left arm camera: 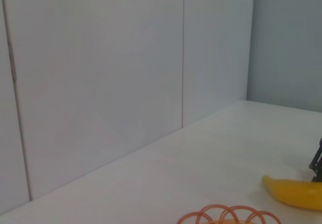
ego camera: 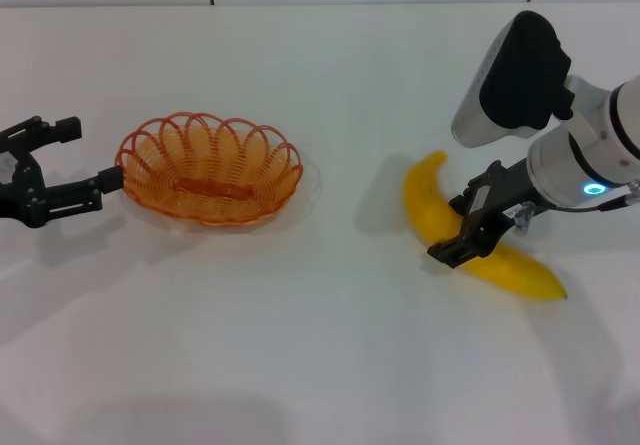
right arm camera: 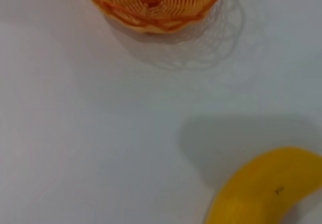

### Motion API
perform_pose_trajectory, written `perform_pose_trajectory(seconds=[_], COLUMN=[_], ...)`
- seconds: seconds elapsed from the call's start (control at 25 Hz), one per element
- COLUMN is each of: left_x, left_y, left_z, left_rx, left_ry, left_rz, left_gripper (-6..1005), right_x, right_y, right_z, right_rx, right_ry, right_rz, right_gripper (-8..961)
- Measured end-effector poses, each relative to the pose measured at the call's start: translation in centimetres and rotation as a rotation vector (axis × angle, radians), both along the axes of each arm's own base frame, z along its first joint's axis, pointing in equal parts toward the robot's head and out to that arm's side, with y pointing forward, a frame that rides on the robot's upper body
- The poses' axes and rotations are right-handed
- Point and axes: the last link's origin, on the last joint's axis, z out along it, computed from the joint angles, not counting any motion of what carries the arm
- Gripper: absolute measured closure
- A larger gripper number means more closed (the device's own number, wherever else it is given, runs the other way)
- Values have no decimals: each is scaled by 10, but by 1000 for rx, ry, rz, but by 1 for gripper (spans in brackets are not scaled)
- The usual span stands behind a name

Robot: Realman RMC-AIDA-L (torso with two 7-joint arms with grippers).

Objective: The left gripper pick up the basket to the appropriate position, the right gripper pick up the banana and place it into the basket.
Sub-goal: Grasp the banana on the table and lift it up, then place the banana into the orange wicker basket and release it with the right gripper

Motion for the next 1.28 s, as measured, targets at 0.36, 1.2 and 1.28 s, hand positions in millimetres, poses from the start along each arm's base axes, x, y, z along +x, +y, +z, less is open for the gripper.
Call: perform_pose_trajectory(seconds=[0.36, 1.2, 1.28], left_x=[-2, -11, -11], left_y=[-2, -11, -11], left_z=[0, 5, 5], left_rx=[0, 36, 37], left_ry=[0, -20, -17], left_rz=[6, 31, 27], left_gripper=[98, 98, 99], right_x=[-3, -82, -88], right_y=[2, 4, 6], right_z=[5, 20, 18], right_rx=[24, 51, 42], right_ry=[12, 252, 263], right_rz=[7, 399, 435], right_gripper=[414, 470, 471])
